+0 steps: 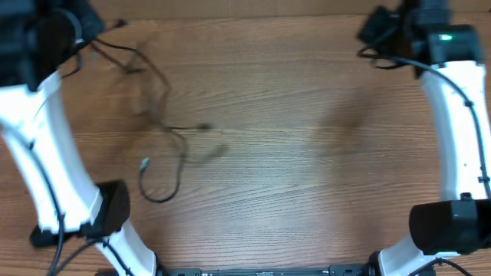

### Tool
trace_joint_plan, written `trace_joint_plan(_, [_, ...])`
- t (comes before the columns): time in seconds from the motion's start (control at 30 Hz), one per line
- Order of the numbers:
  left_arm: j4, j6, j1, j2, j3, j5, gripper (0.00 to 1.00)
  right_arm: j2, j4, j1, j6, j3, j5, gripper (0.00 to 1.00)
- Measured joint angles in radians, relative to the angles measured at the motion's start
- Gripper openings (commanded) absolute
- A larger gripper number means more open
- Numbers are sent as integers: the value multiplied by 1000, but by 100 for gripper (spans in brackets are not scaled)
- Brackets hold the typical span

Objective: Untangle cables

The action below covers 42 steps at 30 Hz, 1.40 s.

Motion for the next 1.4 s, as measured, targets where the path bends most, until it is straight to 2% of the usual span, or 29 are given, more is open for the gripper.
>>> trace_joint_plan(0.13, [-3,10,32,-85,12,31,4,2,-19,-68,-30,0,-76,4])
trace_joint_plan(0.27, [-3,13,13,-99,19,58,4,2,-17,-32,-41,0,-141,4])
trace_joint_plan(0.57, [61,3,-114,-11,15,83,4,2,81,259,-31,0,-194,4])
trace_joint_plan(0.83, [150,-20,-262,50,16,90,4,2,180,458,-9,0,-170,4])
trace_joint_plan(0.87, [159,-21,-278,63,16,91,4,2,181,477,-8,0,-166,11])
trace_joint_plan(0.93, [167,-23,-301,91,16,94,4,2,185,515,-2,0,-157,47])
trace_joint_plan(1.0, [168,-26,-315,119,15,94,4,2,188,547,0,0,-143,66])
trace_joint_plan(1.03, [168,-27,-320,133,15,94,4,2,191,561,0,0,-132,71])
trace_joint_plan(1.1, [167,-30,-330,158,15,94,4,3,198,587,0,0,-114,69])
trace_joint_plan(1.17, [168,-31,-335,170,14,94,4,3,206,605,2,0,-104,60])
trace_joint_plan(1.4, [168,-42,-342,172,12,113,4,43,260,621,83,0,-86,59])
